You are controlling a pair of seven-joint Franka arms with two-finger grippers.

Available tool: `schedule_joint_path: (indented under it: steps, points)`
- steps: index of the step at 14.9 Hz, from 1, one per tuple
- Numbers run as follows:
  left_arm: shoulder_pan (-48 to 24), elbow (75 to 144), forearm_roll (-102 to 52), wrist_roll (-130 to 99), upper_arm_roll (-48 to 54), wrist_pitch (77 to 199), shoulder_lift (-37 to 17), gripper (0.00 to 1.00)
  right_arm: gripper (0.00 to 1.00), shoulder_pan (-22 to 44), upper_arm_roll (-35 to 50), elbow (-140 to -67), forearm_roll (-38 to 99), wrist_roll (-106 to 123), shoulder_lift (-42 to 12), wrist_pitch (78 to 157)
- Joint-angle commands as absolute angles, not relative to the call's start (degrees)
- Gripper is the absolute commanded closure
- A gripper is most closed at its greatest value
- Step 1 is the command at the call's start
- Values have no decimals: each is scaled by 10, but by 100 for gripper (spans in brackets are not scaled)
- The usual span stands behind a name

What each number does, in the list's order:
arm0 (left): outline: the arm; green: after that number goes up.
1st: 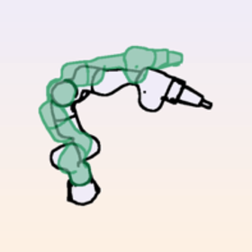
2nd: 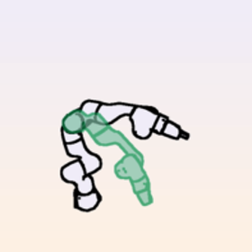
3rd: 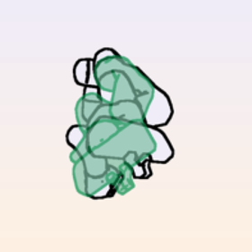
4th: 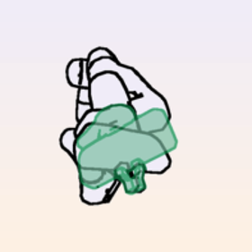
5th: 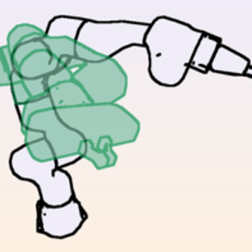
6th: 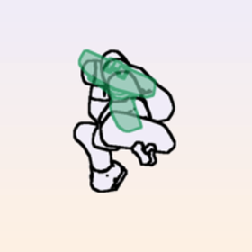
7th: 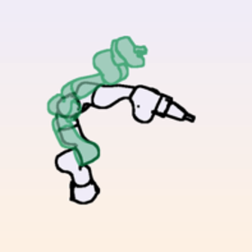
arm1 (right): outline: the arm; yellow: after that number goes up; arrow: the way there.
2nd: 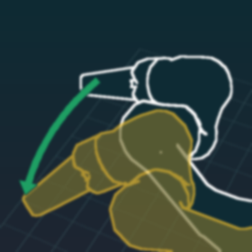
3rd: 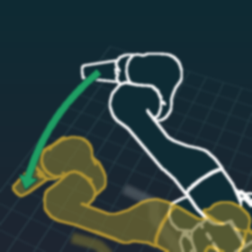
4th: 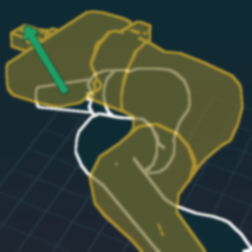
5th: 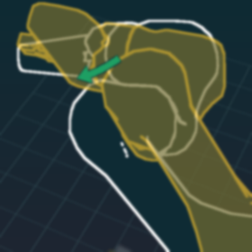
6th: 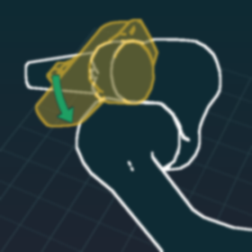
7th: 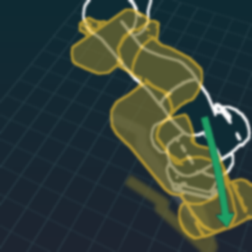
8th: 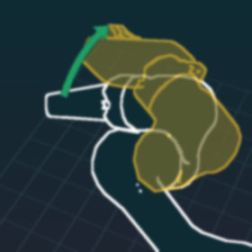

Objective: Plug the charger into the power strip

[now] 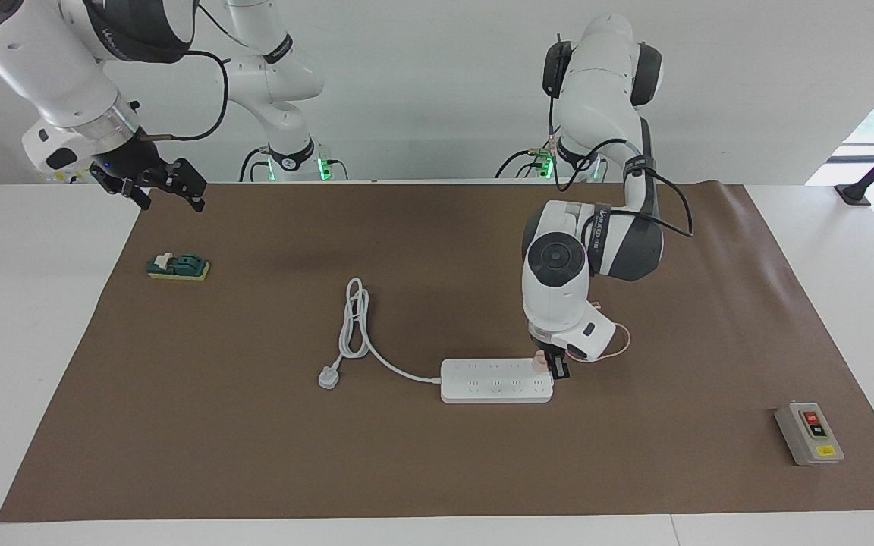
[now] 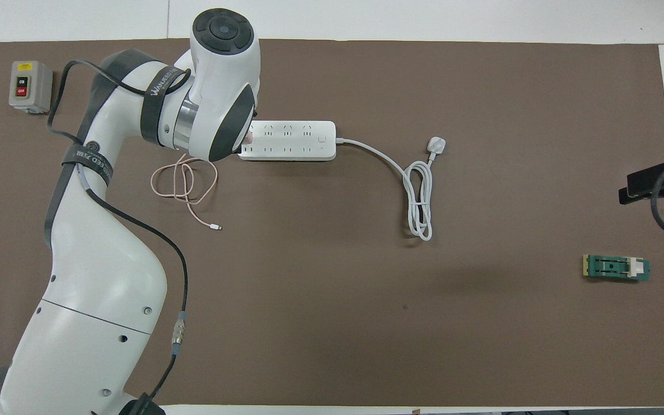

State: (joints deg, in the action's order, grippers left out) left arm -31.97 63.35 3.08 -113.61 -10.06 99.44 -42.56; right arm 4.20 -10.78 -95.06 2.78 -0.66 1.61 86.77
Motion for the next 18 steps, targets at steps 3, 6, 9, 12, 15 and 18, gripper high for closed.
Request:
schedule_joint_path:
  steps: [3, 6, 9, 12, 15, 18]
  points:
    - [-326, 642, 37, -1133, -108, 1003, -429, 100, 0, 40, -103, -948, 21, -17, 20, 859]
    - [-326, 649, 37, -1132, -108, 1013, -430, 100, 0, 40, -103, -948, 21, -17, 20, 859]
    - [-327, 656, 37, -1132, -108, 1022, -430, 100, 0, 40, -103, -948, 21, -17, 20, 859]
    - [-328, 658, 36, -1133, -108, 1025, -430, 100, 0, 40, -103, -948, 21, -17, 20, 859]
    - [-329, 664, 37, -1133, -108, 1027, -430, 100, 0, 40, -103, -948, 21, -17, 20, 859]
    - [-338, 671, 39, -1130, -107, 1032, -427, 100, 0, 40, -103, -948, 21, -17, 20, 859]
